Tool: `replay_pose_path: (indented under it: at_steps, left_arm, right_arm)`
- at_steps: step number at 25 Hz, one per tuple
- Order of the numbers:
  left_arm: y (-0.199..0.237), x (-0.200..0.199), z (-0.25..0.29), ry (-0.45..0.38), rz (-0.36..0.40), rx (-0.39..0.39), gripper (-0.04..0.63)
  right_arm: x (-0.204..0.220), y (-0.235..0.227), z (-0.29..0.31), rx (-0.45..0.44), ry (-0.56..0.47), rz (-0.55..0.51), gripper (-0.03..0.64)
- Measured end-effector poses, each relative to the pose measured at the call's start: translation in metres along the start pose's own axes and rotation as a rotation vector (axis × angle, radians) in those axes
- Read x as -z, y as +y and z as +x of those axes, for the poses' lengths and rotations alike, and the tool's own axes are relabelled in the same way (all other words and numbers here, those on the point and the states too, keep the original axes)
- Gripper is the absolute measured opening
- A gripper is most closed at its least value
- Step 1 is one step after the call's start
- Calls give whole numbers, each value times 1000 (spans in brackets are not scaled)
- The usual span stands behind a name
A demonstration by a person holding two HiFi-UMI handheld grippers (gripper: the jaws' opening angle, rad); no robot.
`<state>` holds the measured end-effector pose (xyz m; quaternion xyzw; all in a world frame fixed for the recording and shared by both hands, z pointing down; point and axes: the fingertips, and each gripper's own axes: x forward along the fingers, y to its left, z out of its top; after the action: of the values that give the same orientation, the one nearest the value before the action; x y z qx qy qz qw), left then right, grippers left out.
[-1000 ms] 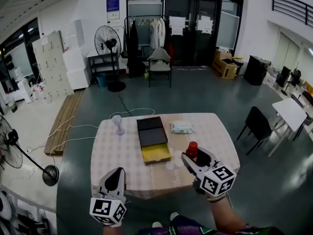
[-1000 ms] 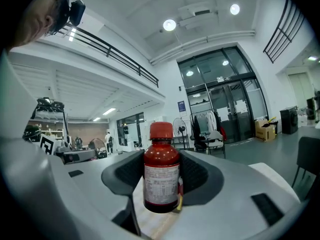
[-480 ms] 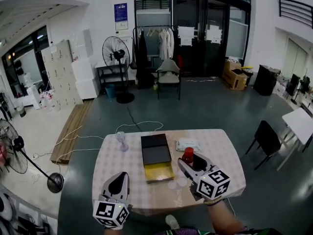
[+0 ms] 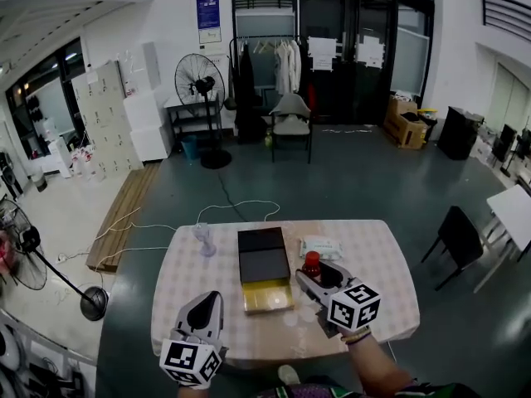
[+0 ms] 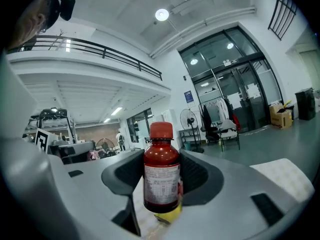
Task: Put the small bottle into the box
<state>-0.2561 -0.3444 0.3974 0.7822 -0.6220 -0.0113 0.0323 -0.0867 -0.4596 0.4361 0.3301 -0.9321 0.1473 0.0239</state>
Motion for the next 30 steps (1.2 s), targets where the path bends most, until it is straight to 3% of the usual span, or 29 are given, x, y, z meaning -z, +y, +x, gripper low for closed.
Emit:
replay_pose_path:
  at_steps: [12, 20, 30]
  left_arm:
    - [11, 23, 31, 40, -7, -60, 25]
    - [11, 46, 50, 94, -16, -101, 25]
    - [1, 76, 55, 151, -50, -167, 25]
  right_arm:
    - [93, -57, 68, -37, 191, 102, 225]
    - [174, -100, 99, -47, 371, 193, 225]
    - [262, -124, 132, -71, 568, 277, 225]
